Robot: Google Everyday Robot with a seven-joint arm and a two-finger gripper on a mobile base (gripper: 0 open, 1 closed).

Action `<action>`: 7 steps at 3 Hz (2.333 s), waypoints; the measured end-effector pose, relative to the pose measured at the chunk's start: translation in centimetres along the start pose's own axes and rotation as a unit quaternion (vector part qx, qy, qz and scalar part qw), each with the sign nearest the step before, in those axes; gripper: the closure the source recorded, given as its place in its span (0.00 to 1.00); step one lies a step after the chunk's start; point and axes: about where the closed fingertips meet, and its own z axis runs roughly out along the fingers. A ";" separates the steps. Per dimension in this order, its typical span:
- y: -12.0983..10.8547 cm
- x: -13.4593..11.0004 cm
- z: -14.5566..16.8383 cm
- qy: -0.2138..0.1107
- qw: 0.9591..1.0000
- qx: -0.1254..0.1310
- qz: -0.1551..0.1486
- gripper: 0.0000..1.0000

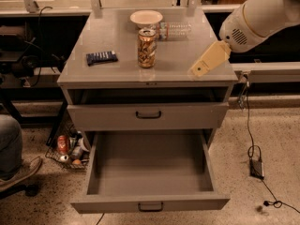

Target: Place orange can into middle drawer

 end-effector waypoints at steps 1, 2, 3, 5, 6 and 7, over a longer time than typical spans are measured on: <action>0.0 0.0 0.0 0.000 1.000 0.000 0.000 0.00; -0.2 -2.0 1.9 -0.040 0.999 -0.005 0.015 0.00; -0.8 -6.6 5.5 -0.109 0.993 -0.014 0.031 0.00; -0.8 -13.3 13.0 -0.170 0.984 -0.004 0.062 0.00; -1.4 -15.1 16.9 -0.186 0.979 0.008 0.084 0.03; -1.6 -15.9 18.6 -0.194 0.976 0.012 0.096 0.06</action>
Offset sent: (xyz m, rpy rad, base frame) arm 0.0650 0.0610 -0.0063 0.2745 -0.1034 -0.0180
